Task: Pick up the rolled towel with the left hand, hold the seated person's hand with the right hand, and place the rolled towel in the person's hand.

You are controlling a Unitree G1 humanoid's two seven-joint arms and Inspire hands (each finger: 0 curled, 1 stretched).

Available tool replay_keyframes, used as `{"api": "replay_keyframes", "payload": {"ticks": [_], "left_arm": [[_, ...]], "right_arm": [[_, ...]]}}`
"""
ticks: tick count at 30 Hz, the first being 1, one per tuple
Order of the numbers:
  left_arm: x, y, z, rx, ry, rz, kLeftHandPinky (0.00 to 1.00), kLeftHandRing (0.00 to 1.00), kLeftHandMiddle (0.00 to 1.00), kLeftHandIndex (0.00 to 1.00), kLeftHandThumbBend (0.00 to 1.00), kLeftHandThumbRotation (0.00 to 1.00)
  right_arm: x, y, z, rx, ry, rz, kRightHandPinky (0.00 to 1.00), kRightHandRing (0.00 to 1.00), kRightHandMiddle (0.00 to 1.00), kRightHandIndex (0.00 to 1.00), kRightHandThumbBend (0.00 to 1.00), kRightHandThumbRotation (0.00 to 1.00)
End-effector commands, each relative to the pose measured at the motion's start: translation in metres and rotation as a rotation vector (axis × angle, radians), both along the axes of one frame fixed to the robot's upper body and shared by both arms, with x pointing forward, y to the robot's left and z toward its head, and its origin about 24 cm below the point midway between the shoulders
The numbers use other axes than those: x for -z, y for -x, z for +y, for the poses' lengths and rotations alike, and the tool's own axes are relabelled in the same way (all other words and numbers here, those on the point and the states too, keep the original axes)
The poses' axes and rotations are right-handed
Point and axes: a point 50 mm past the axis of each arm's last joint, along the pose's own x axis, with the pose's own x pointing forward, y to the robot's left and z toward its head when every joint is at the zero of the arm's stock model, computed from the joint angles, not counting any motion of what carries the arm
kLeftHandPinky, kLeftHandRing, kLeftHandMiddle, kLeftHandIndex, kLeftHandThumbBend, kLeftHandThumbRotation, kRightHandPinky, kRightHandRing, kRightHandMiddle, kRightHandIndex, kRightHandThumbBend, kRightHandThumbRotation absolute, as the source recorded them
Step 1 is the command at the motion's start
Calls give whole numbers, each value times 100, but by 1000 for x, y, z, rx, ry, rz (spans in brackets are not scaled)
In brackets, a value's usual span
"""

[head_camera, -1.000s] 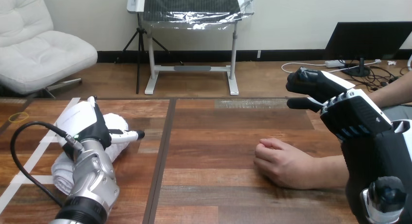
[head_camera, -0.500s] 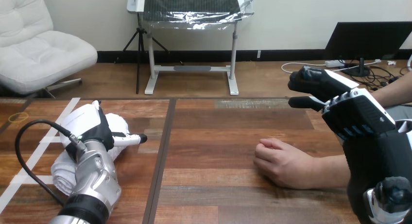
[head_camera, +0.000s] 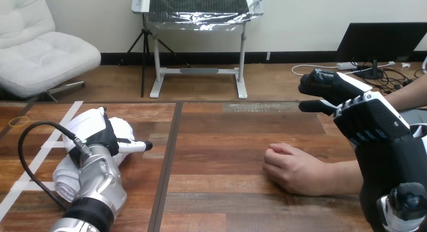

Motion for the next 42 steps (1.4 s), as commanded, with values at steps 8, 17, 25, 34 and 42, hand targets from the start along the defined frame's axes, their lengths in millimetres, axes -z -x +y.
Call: {"api": "replay_keyframes", "payload": {"ticks": [8, 17, 25, 34, 42], "left_arm": [[-32, -23, -7, 13, -23, -41, 100, 96, 96, 96, 94, 47], [-32, -24, -8, -21, -34, -20, 100, 94, 96, 95, 93, 44], [-32, -24, -8, -45, -54, 1, 96, 90, 94, 93, 91, 38], [-32, -23, -8, -68, -96, -1, 71, 81, 88, 89, 90, 30], [-31, -22, -7, -95, -129, 8, 60, 78, 85, 87, 90, 26]], "right_arm": [[-14, -4, 1, -19, 11, -101, 69, 79, 80, 77, 92, 100], [-15, -4, 0, -21, 8, -98, 67, 79, 80, 77, 92, 100], [-15, -4, 0, -24, 10, -101, 67, 79, 80, 77, 92, 100], [-14, -5, -1, -24, 12, -109, 66, 79, 80, 77, 92, 100], [-14, -5, -1, -30, 13, -109, 65, 79, 80, 77, 91, 100]]}}
